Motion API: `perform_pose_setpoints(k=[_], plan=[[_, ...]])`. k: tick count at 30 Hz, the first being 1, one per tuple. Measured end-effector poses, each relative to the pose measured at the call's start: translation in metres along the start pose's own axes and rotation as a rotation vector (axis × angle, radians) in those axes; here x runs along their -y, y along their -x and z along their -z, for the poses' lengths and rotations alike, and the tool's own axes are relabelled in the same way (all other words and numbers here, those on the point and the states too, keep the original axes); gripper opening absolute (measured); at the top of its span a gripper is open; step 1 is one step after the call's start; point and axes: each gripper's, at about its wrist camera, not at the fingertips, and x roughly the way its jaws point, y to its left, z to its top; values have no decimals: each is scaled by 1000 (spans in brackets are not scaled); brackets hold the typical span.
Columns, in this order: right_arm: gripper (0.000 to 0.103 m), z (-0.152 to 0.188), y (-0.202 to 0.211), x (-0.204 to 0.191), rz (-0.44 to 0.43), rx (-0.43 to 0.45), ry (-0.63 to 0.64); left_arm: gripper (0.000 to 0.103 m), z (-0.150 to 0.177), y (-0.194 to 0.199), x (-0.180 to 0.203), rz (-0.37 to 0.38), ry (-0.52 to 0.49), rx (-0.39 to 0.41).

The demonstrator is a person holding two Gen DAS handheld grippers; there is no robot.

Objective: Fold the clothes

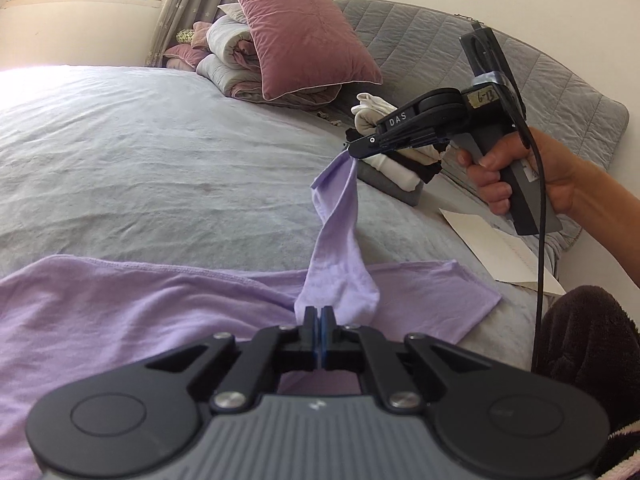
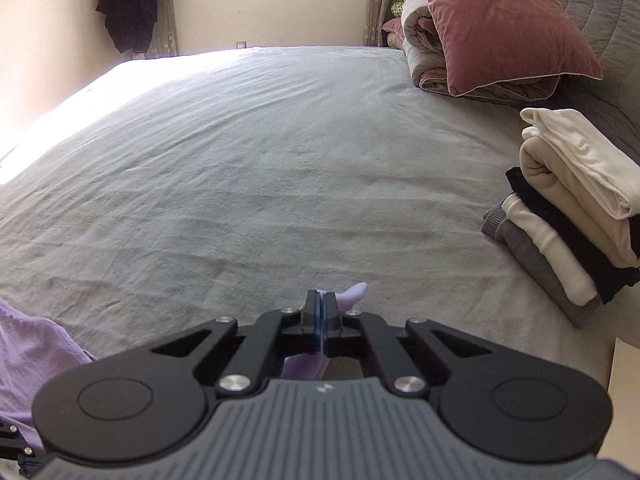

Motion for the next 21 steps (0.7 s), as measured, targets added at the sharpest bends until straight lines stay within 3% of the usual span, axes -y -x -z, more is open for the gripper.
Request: perform_pose_setpoints(k=[5, 10, 12, 14, 15, 17, 21], plan=[[0, 21, 35, 20, 4, 30, -20, 1, 5, 7, 7, 20, -14, -13], [0, 40, 38, 24, -19, -28, -20, 4, 12, 5, 9, 8, -7, -62], [13, 42, 34, 25, -31, -50, -37, 12, 13, 4, 10, -5, -9, -71], [15, 42, 27, 24, -36, -66, -48, 30, 14, 3, 10, -21, -7, -70], [17, 41, 23, 23, -39, -71, -49, 32, 14, 3, 10, -29, -8, -70], [42, 39, 14, 20, -36, -74, -49, 33, 13, 0, 8, -35, -3, -77], [45, 34, -10, 14, -35, -88, -35, 33, 11, -11, 4, -36, 14, -99]])
